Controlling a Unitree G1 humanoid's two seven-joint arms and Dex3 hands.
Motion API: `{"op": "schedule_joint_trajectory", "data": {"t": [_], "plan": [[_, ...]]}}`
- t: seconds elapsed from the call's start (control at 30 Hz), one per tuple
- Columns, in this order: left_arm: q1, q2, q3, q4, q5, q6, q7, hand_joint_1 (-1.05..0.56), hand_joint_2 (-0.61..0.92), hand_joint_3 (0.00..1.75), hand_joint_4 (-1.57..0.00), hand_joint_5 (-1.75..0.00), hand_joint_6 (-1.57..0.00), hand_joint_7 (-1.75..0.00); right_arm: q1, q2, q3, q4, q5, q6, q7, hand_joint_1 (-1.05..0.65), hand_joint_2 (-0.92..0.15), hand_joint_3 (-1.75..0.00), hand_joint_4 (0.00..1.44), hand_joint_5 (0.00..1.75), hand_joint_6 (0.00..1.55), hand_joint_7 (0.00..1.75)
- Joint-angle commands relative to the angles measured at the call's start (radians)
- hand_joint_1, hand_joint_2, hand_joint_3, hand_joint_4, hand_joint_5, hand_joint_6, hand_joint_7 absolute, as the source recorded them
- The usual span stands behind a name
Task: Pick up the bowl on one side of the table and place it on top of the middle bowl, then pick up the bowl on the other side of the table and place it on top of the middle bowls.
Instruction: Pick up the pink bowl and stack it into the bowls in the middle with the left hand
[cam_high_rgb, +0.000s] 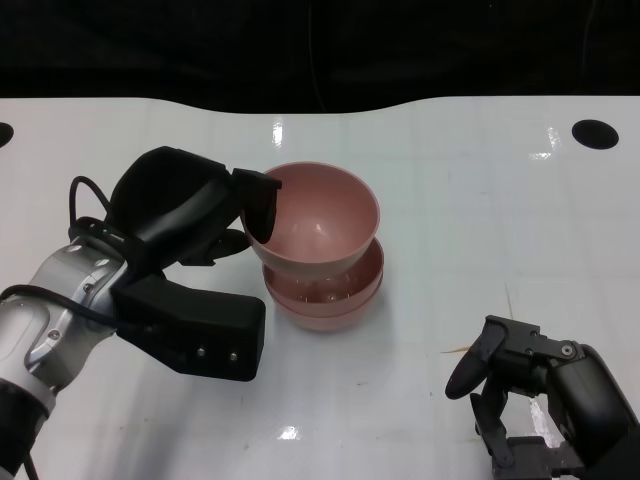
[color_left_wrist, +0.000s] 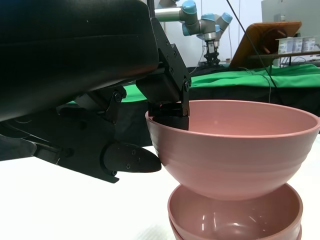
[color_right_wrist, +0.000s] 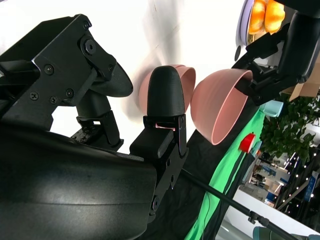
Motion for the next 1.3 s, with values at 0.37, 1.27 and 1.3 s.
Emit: {"op": "schedule_joint_trajectory", "data": {"t": [0.37,1.27,1.3], "plan": [[-0.031,-0.034,-0.024,0.122,-0.003,-0.043,0.062,-0.2,0.68,0.74,-0.75,-1.69,-0.74,-1.46,0.007,-0.003,0.004,-0.018,0.007,-0.004,-0.001,0.01,-0.33,-1.39,0.78,1.7,0.74,1.4],[-0.076,-0.093,-0.098,0.339,0.008,-0.098,0.185,-0.21,0.87,0.45,-0.69,-1.63,-0.73,-1.32,0.014,-0.004,0.01,-0.039,0.007,0.014,0.0,0.03,-0.33,-1.4,0.78,1.71,0.74,1.41],[-0.078,-0.094,-0.099,0.344,0.009,-0.097,0.184,-0.21,0.88,0.43,-0.68,-1.63,-0.72,-1.34,0.014,-0.004,0.01,-0.038,0.007,0.015,0.0,0.03,-0.33,-1.4,0.78,1.71,0.74,1.41]]}}
